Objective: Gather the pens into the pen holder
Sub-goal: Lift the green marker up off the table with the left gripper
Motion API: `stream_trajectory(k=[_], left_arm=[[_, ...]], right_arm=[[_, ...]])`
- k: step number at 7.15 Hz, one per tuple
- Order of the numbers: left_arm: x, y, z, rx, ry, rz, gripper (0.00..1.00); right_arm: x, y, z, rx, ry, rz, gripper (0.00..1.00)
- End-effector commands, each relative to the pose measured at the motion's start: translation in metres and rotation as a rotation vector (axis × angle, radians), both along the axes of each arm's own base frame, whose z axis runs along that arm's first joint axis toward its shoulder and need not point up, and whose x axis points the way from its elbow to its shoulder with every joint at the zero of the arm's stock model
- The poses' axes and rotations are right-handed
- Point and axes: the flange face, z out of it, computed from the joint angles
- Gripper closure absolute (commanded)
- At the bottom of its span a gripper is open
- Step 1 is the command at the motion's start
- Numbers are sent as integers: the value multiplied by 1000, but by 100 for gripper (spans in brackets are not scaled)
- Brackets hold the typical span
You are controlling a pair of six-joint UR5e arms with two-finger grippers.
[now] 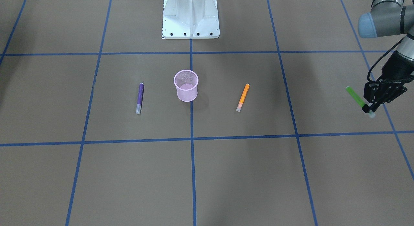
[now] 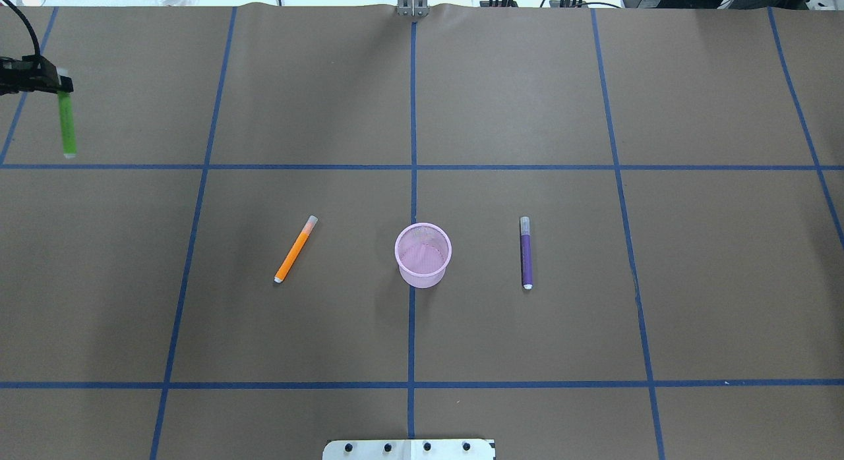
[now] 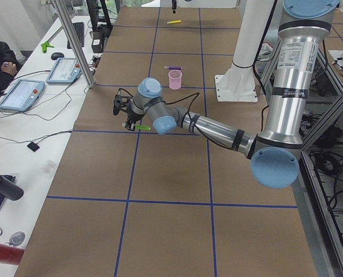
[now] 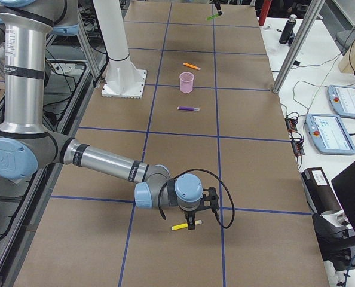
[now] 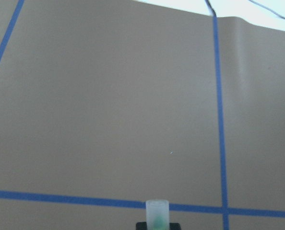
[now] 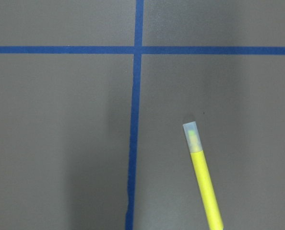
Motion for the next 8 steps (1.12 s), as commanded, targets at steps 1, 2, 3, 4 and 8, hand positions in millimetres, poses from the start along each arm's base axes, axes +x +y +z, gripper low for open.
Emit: stream_trajectory(k=[1,2,3,4,8], left_arm=[[0,-18,-60,104,22,-40,100],[2,-23,-80,154,22,-67,100],[4,-21,-99,189,35,-64,100],[25,-19,-129,235,61,-44,100],[81,-5,-141,277,33,-69,100]], right_arm=[[-8,-12,14,18,3,-49,0],[-12,-12,14,16,3,-57,0],[-14,-12,14,16,3,-61,0],[-20,-10,21,5,6,-75,0],[-36,-36,46,59,64,-110,1]])
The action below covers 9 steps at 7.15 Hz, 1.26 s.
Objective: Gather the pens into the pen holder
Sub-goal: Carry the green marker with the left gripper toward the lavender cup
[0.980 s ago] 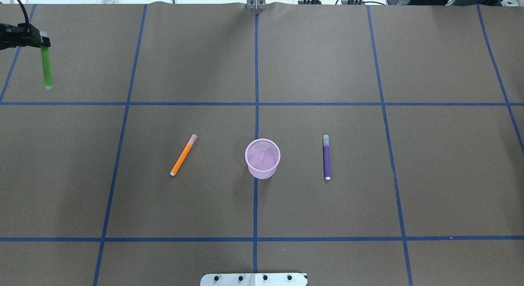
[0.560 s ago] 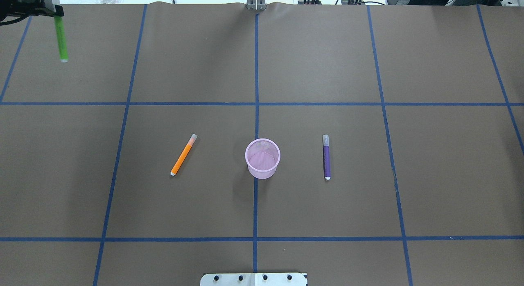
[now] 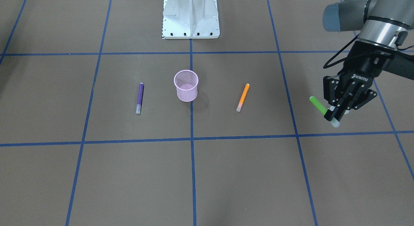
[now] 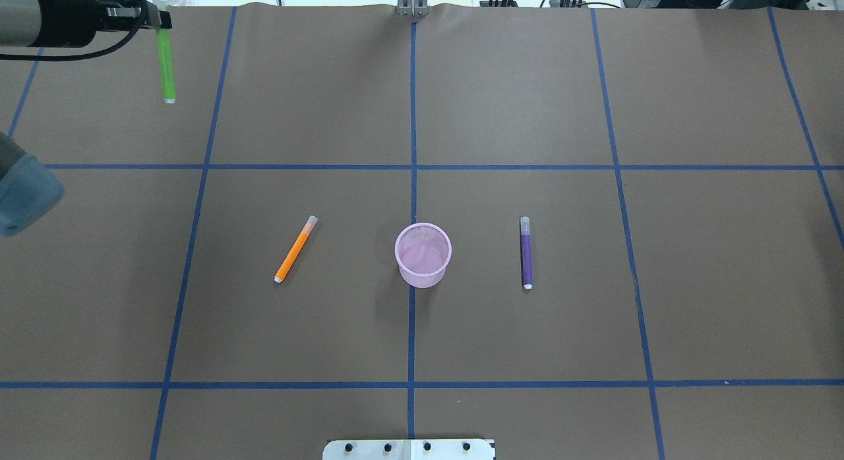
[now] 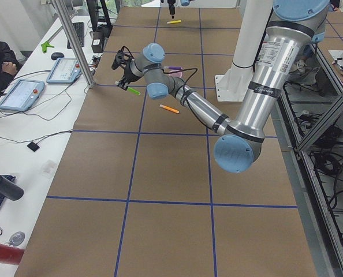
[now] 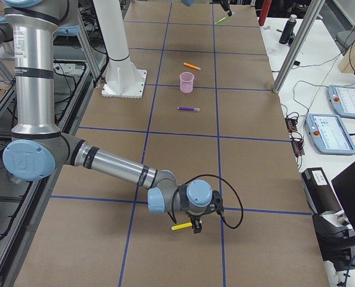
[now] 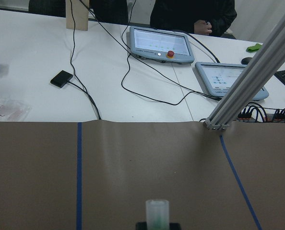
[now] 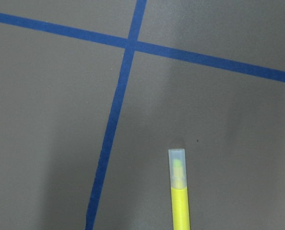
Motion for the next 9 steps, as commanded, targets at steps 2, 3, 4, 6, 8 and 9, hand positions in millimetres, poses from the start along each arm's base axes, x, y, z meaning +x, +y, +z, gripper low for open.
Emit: stream_trajectory(k=[2,3,4,6,8,9], left_arm=[[10,4,-4,6,2,4,100],[10,4,-4,6,2,4,100],[10,4,-4,6,2,4,100],[10,4,-4,8,3,4,100],[10,4,-5,8,3,4,100],[10,4,-5,8,4,4,100]], right_arm=[[-11,-12,18,34,36,-22,1],[-23,-15,18,36,47,-45,2],[-27,-15,22,33,69,-52,4],[-28,-14,25,27,68,-56,11],[-28,-13,27,19,65,-56,38],[-28,-13,27,20,65,-57,50]])
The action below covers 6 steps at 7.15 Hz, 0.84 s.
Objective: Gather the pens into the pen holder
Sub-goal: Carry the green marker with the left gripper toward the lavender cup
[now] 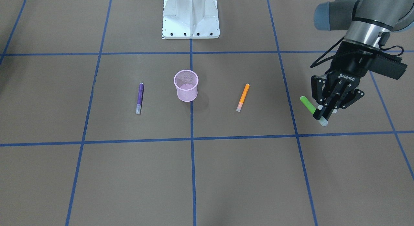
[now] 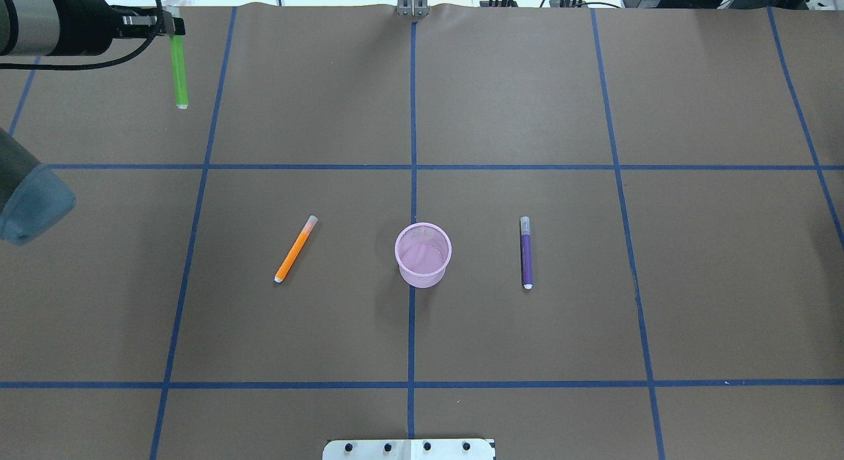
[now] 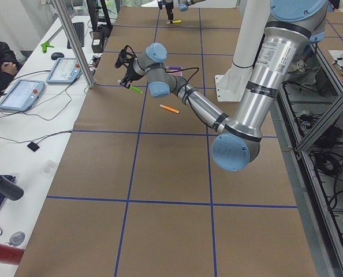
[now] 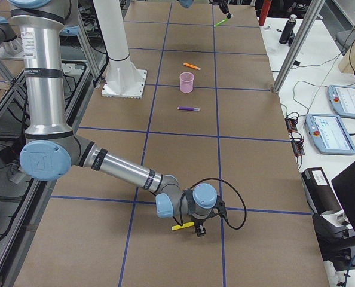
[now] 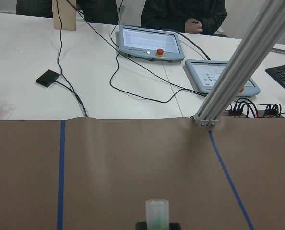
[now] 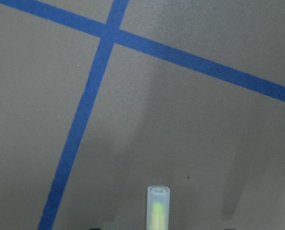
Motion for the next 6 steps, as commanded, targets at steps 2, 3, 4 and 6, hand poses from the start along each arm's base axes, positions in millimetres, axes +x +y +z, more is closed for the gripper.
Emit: stream_trajectory(k=[2,3,4,6], left_arm=[[0,0,-1,1,1,0,100],[0,0,0,-1,1,0,100],[0,0,0,-1,1,0,100],[0,1,0,0,2,3,100]], right_arm=[[0,1,1,-1,0,-2,66],[0,2,3,-6,-1,-2,67],[-1,1,2,-3,-1,-5,67],[-4,1,2,-3,-1,-12,65]])
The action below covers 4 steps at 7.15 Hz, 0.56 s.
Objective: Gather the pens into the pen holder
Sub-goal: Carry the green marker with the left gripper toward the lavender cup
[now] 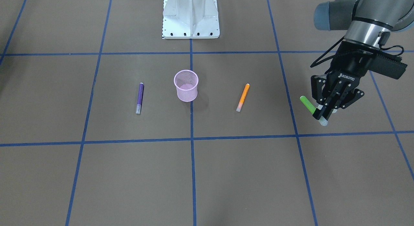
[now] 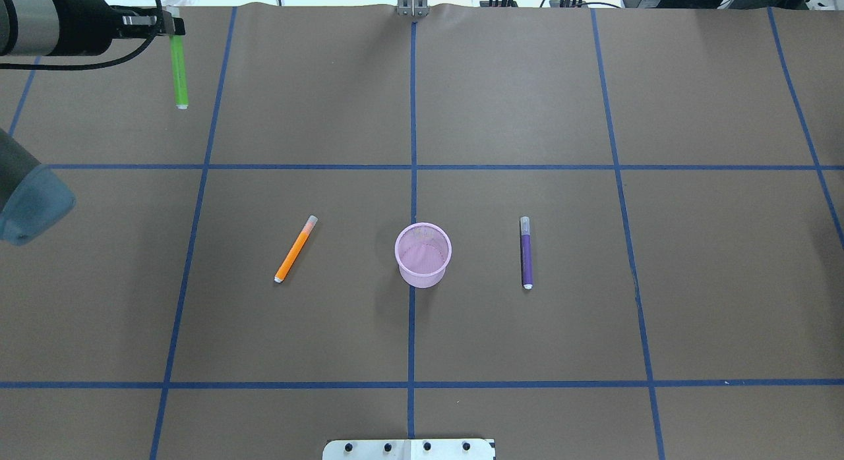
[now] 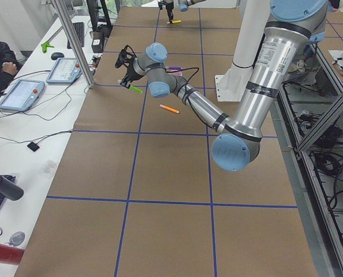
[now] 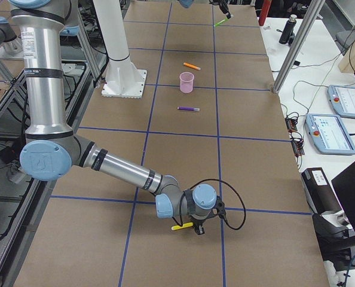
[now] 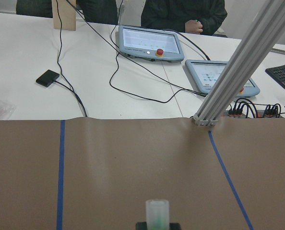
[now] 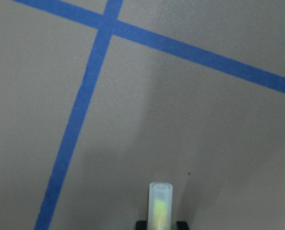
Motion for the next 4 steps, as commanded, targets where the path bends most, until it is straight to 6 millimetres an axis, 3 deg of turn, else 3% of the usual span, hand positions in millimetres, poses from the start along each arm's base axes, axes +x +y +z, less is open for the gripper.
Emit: stream_trajectory(k=[1,3,4], left_arm=[[0,0,0,-1,1,3,100],[0,0,-1,1,3,3,100],[0,0,0,-1,2,3,100]], right_arm=[[-3,0,0,-1,0,-6,66],[-3,0,0,1,1,-6,71],[-3,0,0,1,1,-6,89]])
